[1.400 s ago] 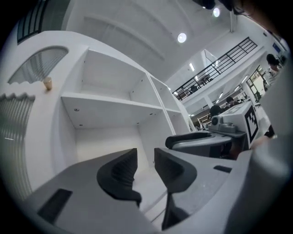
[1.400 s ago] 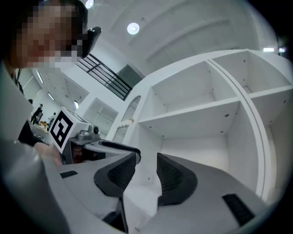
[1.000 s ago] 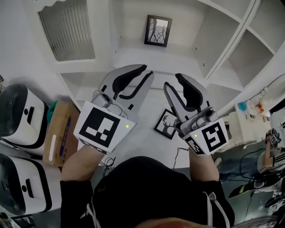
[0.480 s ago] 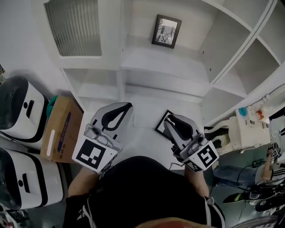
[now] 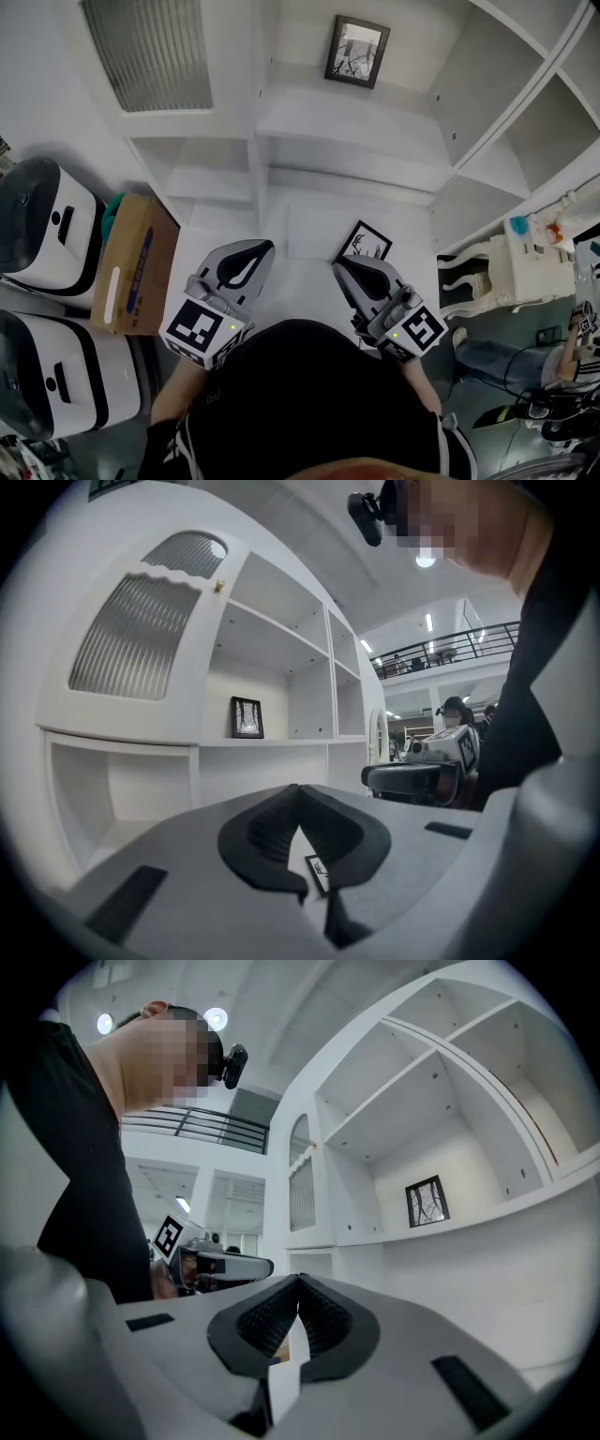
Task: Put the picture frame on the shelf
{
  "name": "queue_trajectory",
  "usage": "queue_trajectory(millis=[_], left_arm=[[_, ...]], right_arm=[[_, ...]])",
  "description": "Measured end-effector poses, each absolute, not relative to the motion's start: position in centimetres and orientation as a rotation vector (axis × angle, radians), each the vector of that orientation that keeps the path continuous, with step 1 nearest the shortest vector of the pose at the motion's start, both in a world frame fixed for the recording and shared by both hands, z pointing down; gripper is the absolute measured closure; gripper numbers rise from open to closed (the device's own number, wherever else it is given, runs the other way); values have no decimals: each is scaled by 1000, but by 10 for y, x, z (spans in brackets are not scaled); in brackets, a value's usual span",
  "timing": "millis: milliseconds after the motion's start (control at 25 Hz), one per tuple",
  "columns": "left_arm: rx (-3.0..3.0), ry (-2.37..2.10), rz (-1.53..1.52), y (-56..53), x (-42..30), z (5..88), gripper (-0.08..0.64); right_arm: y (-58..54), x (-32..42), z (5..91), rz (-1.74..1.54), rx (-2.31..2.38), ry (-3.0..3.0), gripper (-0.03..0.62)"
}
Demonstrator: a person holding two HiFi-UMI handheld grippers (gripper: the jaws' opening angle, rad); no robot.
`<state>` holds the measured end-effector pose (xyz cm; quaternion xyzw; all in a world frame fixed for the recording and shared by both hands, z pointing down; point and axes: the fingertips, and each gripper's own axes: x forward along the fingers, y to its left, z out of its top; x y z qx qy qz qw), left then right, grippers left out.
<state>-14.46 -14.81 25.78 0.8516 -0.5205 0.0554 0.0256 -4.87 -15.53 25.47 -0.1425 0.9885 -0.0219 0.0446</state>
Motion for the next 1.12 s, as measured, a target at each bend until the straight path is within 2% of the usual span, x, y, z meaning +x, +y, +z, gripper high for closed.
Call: queue_trajectory(millis=[1120], left_arm=[[2635, -1452, 149, -152, -134, 265, 554]], right_arm=[[-157, -46, 269, -92, -510, 3062, 573]])
